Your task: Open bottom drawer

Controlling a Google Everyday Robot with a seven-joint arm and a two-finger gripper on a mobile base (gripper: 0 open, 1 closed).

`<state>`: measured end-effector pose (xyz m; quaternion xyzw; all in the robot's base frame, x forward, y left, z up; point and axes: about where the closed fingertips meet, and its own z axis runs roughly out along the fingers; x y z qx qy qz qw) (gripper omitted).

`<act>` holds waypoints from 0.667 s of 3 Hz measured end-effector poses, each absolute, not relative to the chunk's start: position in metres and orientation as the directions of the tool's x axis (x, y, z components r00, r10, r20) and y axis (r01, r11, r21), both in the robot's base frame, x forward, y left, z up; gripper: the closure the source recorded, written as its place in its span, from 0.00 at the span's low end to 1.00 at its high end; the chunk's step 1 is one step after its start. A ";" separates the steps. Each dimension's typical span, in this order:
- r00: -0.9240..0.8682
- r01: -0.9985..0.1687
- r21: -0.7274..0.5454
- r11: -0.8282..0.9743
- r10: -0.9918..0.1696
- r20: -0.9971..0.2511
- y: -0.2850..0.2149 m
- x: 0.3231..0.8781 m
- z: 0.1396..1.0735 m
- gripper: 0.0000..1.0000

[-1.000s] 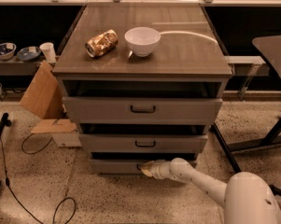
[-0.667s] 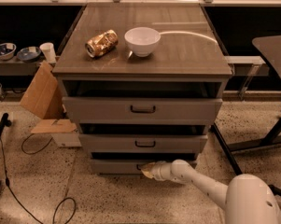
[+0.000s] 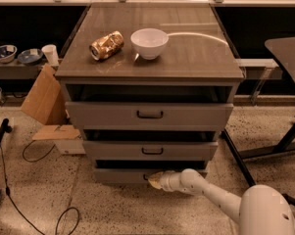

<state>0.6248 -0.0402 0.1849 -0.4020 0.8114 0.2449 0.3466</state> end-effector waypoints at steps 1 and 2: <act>-0.435 -0.824 0.119 0.554 -0.482 -0.761 -0.040 0.623 0.185 0.48; -0.435 -0.824 0.119 0.554 -0.482 -0.761 -0.040 0.623 0.185 0.48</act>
Offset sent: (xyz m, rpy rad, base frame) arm -0.0053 -0.0060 -0.0002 0.0000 0.0086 0.0011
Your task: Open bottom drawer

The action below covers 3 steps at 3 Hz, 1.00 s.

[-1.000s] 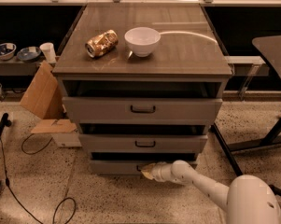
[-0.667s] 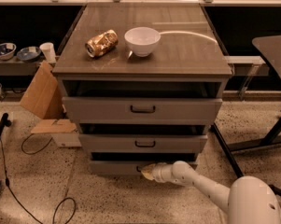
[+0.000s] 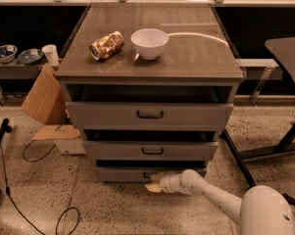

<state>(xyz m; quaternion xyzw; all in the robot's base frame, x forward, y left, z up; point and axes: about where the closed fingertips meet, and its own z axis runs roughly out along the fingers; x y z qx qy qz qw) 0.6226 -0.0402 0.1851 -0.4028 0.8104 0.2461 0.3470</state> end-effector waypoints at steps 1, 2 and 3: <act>-0.443 -0.822 0.129 0.555 -0.480 -0.757 -0.042 0.616 0.184 0.42; -0.458 -0.819 0.147 0.555 -0.476 -0.751 -0.045 0.606 0.180 0.42; -0.449 -0.821 0.146 0.552 -0.464 -0.764 -0.049 0.596 0.186 0.42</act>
Offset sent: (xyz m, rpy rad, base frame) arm -0.0259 -0.0145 -0.0079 0.0096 0.0484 -0.0101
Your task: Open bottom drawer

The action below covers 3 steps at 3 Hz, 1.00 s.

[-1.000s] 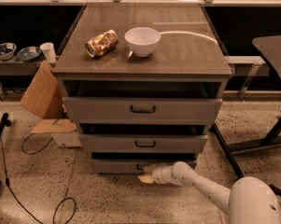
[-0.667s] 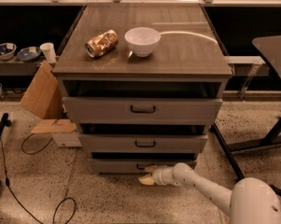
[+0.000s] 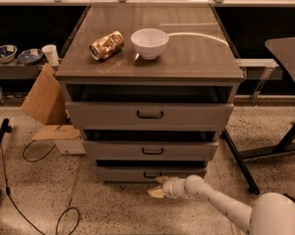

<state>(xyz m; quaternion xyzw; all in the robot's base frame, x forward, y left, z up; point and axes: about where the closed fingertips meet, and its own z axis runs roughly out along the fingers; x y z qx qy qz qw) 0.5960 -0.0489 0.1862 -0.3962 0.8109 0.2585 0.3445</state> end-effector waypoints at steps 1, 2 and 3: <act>-0.411 -0.834 0.124 0.537 -0.457 -0.789 -0.046 0.588 0.204 0.41; -0.355 -0.862 0.090 0.499 -0.466 -0.811 -0.032 0.582 0.226 0.39; -0.320 -0.883 0.072 0.464 -0.483 -0.815 -0.016 0.582 0.235 0.39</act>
Offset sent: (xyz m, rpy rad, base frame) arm -0.0218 0.0296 0.0675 0.0376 -0.1421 0.1092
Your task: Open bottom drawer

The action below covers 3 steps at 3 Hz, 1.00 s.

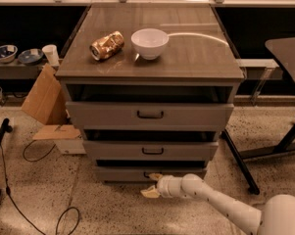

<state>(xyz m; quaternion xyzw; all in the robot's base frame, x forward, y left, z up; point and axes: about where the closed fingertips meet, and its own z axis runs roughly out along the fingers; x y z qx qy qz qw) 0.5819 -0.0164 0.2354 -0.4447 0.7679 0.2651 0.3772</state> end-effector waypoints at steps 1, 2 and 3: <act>-0.305 -0.895 0.062 0.441 -0.505 -0.807 -0.004 0.591 0.238 0.39; -0.311 -0.898 0.067 0.435 -0.519 -0.796 0.002 0.604 0.233 0.38; -0.346 -0.885 0.087 0.456 -0.521 -0.780 -0.005 0.617 0.219 0.38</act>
Offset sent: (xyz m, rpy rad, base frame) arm 0.0407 0.0187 -0.0060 -0.0520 0.0208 0.0371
